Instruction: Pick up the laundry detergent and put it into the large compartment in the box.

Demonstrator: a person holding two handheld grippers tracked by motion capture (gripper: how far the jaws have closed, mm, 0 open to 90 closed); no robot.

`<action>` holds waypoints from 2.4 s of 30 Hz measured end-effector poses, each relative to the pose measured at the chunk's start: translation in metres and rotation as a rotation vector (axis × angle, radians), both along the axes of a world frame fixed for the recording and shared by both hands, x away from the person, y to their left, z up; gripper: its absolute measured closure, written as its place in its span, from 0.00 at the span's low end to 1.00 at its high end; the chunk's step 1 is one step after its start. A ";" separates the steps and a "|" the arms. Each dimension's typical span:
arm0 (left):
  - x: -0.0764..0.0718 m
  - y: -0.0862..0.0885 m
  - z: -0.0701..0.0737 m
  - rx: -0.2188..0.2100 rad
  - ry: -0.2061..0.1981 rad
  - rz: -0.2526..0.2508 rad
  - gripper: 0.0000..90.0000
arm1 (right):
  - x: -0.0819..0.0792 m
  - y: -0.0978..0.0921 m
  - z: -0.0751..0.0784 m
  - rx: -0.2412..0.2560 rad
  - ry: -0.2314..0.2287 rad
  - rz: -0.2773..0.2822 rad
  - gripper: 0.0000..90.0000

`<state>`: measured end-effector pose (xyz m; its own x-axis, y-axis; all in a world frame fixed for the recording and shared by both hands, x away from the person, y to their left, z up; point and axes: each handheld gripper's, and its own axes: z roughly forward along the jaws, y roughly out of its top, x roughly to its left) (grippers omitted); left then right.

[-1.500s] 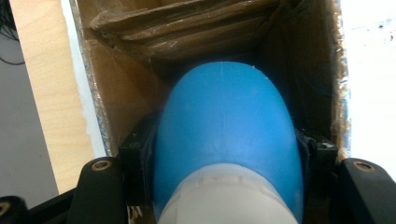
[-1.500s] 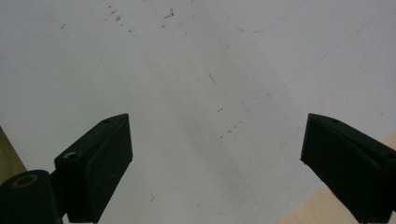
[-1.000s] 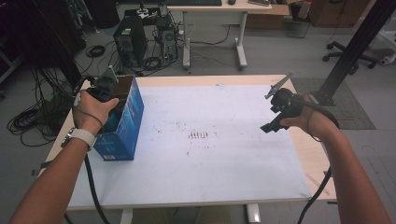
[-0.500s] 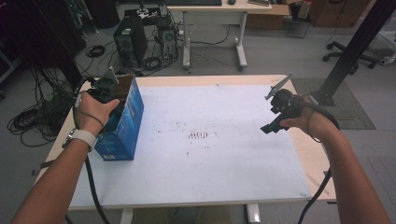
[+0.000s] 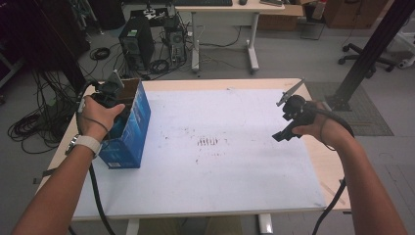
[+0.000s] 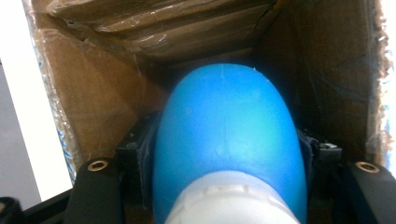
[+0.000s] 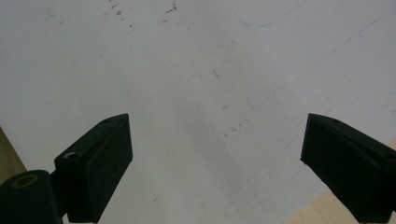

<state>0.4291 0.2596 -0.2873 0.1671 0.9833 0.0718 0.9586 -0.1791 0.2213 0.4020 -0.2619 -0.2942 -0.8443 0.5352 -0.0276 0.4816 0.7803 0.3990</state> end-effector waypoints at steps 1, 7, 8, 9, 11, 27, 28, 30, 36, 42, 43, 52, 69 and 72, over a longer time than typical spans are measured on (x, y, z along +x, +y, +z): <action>0.000 0.001 0.000 -0.004 0.001 0.000 0.38 | 0.000 0.000 0.000 0.000 0.000 -0.001 0.10; 0.001 0.003 -0.001 -0.003 0.000 0.007 0.34 | 0.000 -0.001 0.000 -0.003 0.004 -0.005 0.10; 0.000 0.003 -0.001 -0.003 -0.001 0.008 0.33 | 0.000 -0.001 0.000 -0.004 0.003 -0.004 0.10; 0.000 0.003 -0.001 -0.006 -0.002 0.008 0.33 | 0.000 0.000 0.000 -0.003 0.002 -0.001 0.10; 0.000 0.004 -0.001 -0.004 -0.004 0.009 0.32 | 0.000 0.000 0.000 -0.003 0.003 -0.001 0.10; -0.001 0.002 0.002 -0.005 0.002 0.001 0.26 | -0.001 0.001 0.001 -0.002 0.000 0.001 0.10; -0.001 0.002 0.003 -0.003 0.002 0.002 0.26 | -0.001 0.001 0.001 -0.002 0.000 0.000 0.10; -0.001 0.002 0.003 -0.003 -0.005 0.003 0.26 | -0.001 0.001 0.001 -0.003 -0.001 0.000 0.10; -0.001 0.002 0.005 -0.001 -0.007 -0.001 0.25 | -0.002 0.001 0.002 -0.001 -0.005 0.004 0.10; -0.003 0.002 0.007 -0.008 -0.013 -0.004 0.25 | -0.002 0.001 0.002 0.000 -0.005 0.003 0.10; -0.003 0.003 0.007 -0.010 -0.016 -0.003 0.25 | -0.003 0.001 0.002 -0.001 -0.006 0.003 0.10; -0.005 0.003 0.011 -0.022 -0.022 -0.009 0.25 | -0.004 0.001 0.004 0.002 -0.011 0.006 0.10; -0.012 0.002 0.030 -0.039 -0.039 -0.013 0.16 | -0.008 0.000 0.008 0.006 -0.020 0.004 0.10; -0.013 0.001 0.032 -0.044 -0.038 -0.015 0.16 | -0.009 -0.001 0.009 0.006 -0.021 0.003 0.10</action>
<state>0.4163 0.2604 -0.2554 0.1798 0.9831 0.0350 0.9466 -0.1826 0.2657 0.3933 -0.2627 -0.2857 -0.8453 0.5326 -0.0421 0.4704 0.7794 0.4139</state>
